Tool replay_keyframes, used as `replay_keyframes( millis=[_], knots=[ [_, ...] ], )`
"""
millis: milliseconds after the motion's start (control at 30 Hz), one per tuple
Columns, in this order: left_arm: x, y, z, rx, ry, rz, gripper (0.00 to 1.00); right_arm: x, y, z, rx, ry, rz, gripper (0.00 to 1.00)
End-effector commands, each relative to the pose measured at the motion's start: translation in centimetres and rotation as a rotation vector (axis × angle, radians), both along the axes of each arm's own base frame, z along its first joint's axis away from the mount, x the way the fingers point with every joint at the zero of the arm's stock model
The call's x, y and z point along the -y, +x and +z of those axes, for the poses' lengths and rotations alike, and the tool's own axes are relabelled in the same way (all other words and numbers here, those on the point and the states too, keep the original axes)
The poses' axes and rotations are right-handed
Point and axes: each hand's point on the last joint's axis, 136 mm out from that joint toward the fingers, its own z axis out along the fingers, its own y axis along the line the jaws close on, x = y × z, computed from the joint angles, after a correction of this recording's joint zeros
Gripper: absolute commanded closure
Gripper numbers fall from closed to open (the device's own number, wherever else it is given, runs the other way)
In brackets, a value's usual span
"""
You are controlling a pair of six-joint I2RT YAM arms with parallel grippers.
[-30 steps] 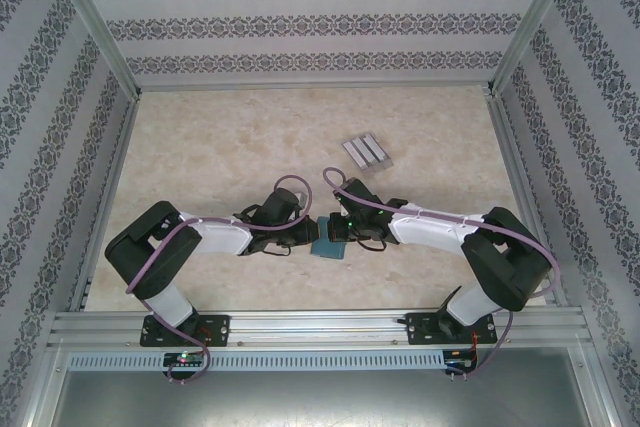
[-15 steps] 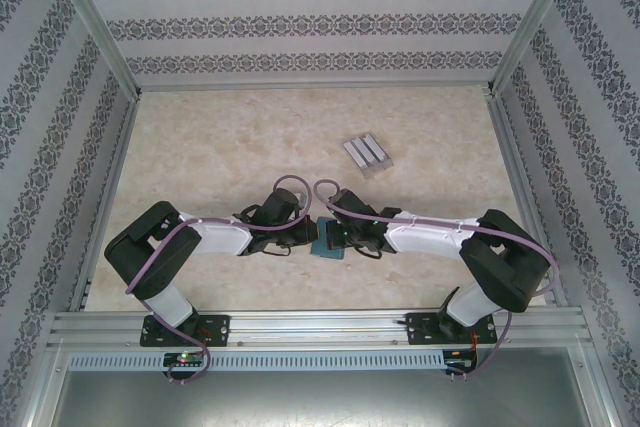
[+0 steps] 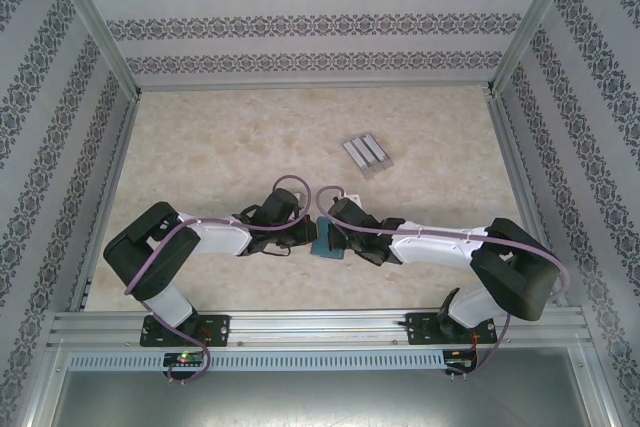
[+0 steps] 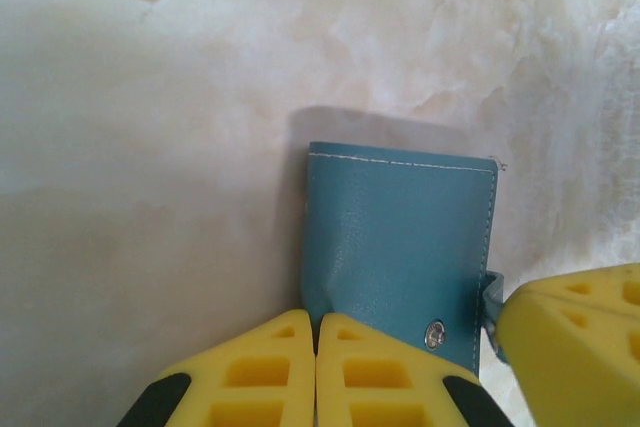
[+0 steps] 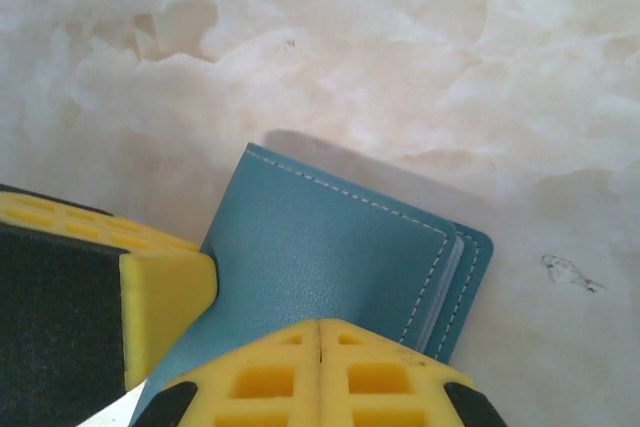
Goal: Put the credit cards into the card holder
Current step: Close the button on the card holder.
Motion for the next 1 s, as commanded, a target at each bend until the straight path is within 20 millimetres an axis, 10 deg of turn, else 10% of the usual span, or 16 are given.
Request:
replay_keyframes(
  millis=[0,967],
  knots=[
    [-1.6,-1.3,-1.3,-0.026,0.083,0.003,0.93,0.1,0.1,0.0,0.025,0.01,-0.027,0.99],
    [-0.9,-1.2,-1.7,-0.041,0.078,-0.021,0.91,-0.5,-1.4,-2.8,0.024,0.005,0.038,1.0]
  ],
)
